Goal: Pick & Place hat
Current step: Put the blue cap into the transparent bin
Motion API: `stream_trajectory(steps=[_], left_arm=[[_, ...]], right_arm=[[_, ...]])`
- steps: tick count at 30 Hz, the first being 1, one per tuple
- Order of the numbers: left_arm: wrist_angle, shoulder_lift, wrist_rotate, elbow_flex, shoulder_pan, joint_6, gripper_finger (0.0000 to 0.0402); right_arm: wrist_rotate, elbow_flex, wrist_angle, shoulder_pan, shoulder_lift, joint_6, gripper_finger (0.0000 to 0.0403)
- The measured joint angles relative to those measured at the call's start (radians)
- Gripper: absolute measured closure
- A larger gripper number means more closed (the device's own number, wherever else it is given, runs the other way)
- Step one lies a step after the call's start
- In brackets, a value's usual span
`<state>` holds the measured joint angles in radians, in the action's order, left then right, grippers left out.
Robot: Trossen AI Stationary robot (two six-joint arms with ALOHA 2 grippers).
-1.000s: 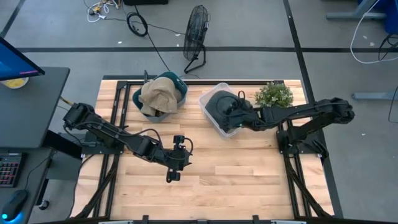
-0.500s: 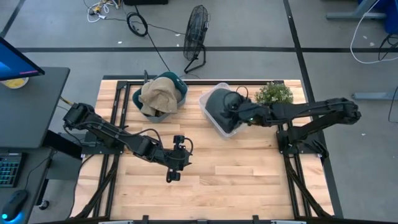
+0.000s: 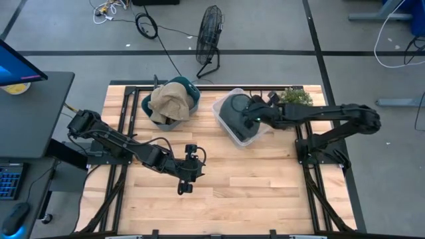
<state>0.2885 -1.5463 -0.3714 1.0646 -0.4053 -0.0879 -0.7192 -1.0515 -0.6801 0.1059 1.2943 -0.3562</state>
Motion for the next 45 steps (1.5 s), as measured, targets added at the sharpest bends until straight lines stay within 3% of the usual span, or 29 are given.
stream_trajectory(steps=[3, 12, 33, 40, 45], left_arm=[[-0.001, 0.000, 0.000, 0.000, 0.000, 0.000, 0.0234], [0.000, 0.000, 0.000, 0.000, 0.000, 0.003, 0.0234], [-0.001, 0.000, -0.001, 0.000, 0.000, 0.002, 0.0234], [-0.001, 0.000, -0.001, 0.000, 0.001, 0.003, 0.0234], [0.000, 0.000, -0.001, 0.000, 0.010, 0.003, 0.0234]], right_arm=[[0.040, 0.010, -0.028, 0.029, 0.038, -0.047, 0.0396], [0.332, 0.010, 0.019, 0.028, 0.073, -0.024, 0.0400], [0.417, 0.005, -0.066, 0.044, 0.231, -0.057, 0.0402], [0.562, 0.013, -0.090, 0.050, 0.242, -0.081, 0.0403], [0.519, 0.014, -0.089, 0.048, 0.236, -0.050, 0.0403]])
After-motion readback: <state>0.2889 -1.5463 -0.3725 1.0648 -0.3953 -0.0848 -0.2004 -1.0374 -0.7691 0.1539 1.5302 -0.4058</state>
